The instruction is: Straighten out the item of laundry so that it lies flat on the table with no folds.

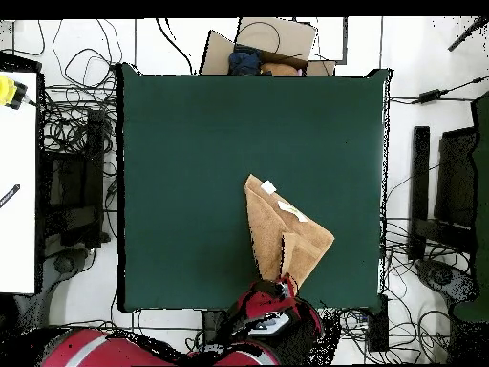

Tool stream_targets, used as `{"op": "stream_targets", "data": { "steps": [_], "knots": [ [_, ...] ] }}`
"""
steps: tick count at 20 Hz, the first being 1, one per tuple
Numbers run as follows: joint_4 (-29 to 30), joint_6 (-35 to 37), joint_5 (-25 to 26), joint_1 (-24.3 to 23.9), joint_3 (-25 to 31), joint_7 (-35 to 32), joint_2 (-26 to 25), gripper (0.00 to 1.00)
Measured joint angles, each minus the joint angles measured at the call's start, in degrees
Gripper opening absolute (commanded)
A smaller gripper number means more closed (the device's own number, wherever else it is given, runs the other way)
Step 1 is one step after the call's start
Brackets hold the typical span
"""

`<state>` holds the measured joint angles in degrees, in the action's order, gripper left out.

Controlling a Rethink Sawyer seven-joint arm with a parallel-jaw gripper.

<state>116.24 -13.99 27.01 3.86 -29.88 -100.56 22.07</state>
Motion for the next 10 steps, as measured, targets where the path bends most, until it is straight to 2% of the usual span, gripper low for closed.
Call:
{"op": "stream_targets", "data": {
  "steps": [10],
  "knots": [
    [0.00,0.01,-3.62,3.13,-3.04,0.00,-2.05,0.00]
  ]
}}
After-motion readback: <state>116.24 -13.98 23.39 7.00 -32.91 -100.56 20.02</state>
